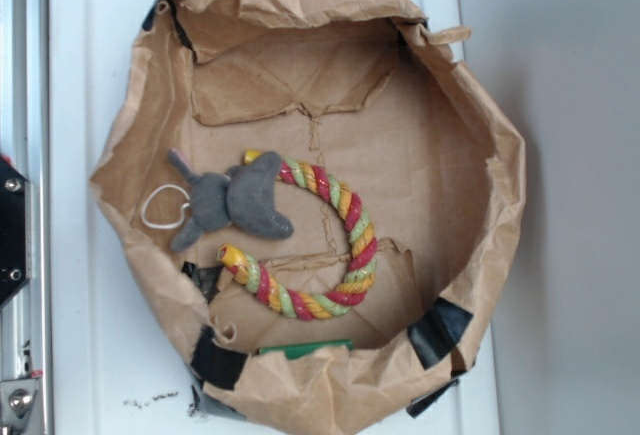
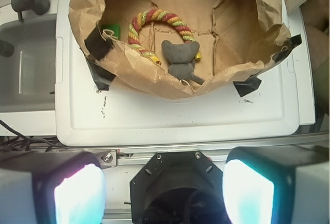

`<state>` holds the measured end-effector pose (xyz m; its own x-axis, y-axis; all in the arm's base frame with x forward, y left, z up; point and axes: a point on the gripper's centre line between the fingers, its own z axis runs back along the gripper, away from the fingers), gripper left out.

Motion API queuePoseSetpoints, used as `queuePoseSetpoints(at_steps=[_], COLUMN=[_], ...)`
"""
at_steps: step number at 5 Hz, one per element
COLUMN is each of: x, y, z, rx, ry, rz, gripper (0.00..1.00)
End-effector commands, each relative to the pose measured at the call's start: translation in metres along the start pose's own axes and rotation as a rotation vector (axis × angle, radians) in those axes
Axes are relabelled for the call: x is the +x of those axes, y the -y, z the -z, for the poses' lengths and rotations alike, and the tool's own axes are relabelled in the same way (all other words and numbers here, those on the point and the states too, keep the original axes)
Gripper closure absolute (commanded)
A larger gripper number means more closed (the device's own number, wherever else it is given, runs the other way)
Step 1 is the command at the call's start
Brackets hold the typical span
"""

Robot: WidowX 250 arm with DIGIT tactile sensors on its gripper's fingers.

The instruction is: Grab the multicolored rope.

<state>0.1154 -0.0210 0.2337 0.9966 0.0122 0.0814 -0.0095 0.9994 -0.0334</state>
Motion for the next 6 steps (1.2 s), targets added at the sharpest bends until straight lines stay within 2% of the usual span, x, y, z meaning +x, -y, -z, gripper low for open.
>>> queuePoseSetpoints(at_steps=[1,2,3,6], x=[0.06,0.081,0.098,0.098], y=[0.016,0.006,-0.011,-0.011], z=[0.016,0.031,0.049,0.049], rx=[-0.055,-0.127,-0.114,-0.114], ry=[0.08,0.138,0.153,0.153], rz=[-0.211,-0.363,-0.556,-0.556], gripper=[0.0,0.0,0.0,0.0])
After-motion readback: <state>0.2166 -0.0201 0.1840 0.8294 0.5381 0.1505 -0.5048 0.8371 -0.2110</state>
